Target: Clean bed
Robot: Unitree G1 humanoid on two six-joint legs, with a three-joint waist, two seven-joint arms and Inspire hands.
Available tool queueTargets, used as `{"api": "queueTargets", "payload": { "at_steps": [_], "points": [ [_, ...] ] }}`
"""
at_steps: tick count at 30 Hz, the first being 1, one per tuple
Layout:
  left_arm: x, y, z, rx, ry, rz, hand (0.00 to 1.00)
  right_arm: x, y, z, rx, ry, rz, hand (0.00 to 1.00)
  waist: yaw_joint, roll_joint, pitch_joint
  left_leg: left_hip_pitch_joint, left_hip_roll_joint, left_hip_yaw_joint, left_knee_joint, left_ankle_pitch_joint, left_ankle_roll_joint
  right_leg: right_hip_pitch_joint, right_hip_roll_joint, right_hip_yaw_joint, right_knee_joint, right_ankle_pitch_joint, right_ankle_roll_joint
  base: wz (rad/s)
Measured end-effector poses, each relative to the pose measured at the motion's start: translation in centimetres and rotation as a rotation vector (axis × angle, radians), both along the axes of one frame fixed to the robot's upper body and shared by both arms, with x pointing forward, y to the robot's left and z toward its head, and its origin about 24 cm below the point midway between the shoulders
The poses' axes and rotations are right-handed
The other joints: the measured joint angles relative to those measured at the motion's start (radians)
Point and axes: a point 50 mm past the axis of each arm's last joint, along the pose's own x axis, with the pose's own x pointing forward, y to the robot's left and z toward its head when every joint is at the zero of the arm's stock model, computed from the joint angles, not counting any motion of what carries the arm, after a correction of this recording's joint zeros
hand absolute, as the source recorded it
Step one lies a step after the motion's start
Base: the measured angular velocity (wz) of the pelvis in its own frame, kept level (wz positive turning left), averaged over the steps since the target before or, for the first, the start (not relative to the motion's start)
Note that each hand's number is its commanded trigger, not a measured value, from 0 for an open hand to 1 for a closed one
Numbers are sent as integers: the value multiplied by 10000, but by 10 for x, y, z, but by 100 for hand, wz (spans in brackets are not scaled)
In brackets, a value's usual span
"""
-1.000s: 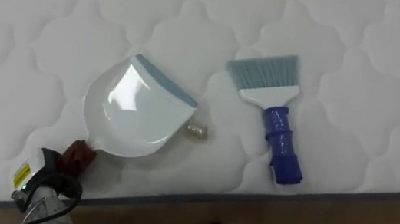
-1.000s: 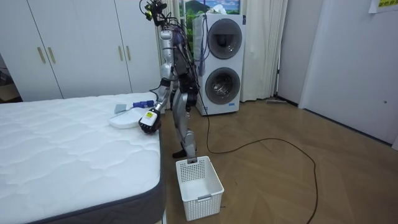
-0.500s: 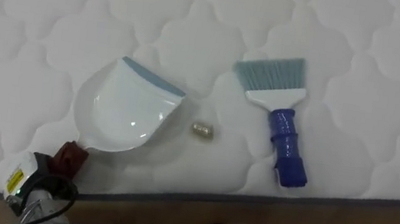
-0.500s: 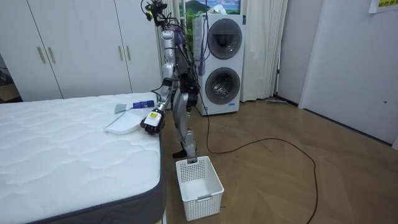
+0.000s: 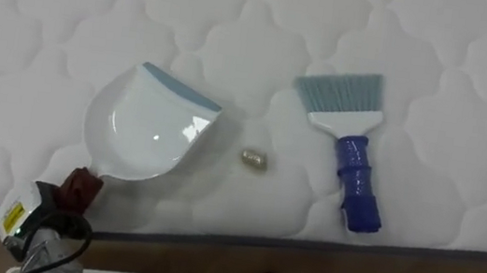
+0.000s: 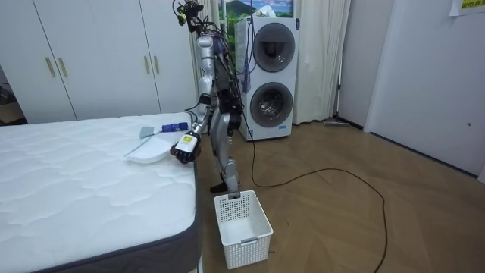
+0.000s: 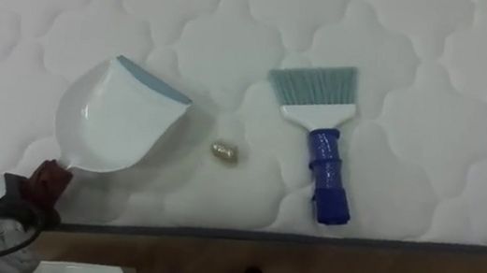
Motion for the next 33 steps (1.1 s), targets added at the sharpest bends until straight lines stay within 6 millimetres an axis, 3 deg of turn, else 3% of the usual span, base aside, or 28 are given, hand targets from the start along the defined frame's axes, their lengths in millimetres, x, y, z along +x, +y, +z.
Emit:
{"api": "queueTargets", "payload": {
  "at_steps": [5, 10, 19, 25, 29, 33],
  "points": [
    [9, 8, 11, 527, -513, -360, 100, -2, -5, 1, -53, -41, -241, 0, -16, 168, -2, -23, -38, -30, 57, 2, 3, 9, -74, -137, 75, -5, -10, 4],
    [15, 8, 19, 1124, -1124, -1019, 100, 0, -7, 3, 92, -536, -968, 0, -7, 170, 0, -4, -70, -11, 91, 1, 5, -5, -126, -169, 181, -65, -3, 0],
    [7, 2, 15, 1796, -874, -2211, 100, 8, -22, 10, 575, -1939, -4455, 0, -139, 152, -4, 33, -60, 103, 73, 2, 4, -25, -116, -112, 228, -97, -13, -2],
    [-2, 4, 10, 2166, -557, -2574, 100, 30, -28, 20, 446, -2882, -5615, 0, -303, -17, 9, 42, -64, 334, 98, 2, 5, -186, -119, 107, 414, -131, -15, -9],
    [-4, 2, 9, 2272, -505, -3083, 100, 44, -29, 27, 258, -3381, -5830, 0, -286, -298, 16, 46, -51, 400, 193, 0, 7, -201, -111, 184, 418, -136, -18, -3],
    [-8, 2, 6, 2312, -342, -3255, 100, 56, -34, 36, -265, -4063, -6169, 0, -259, -310, 7, -72, -21, 391, 258, -9, 13, -237, -99, 107, 353, -57, -27, 1]
  ]
}}
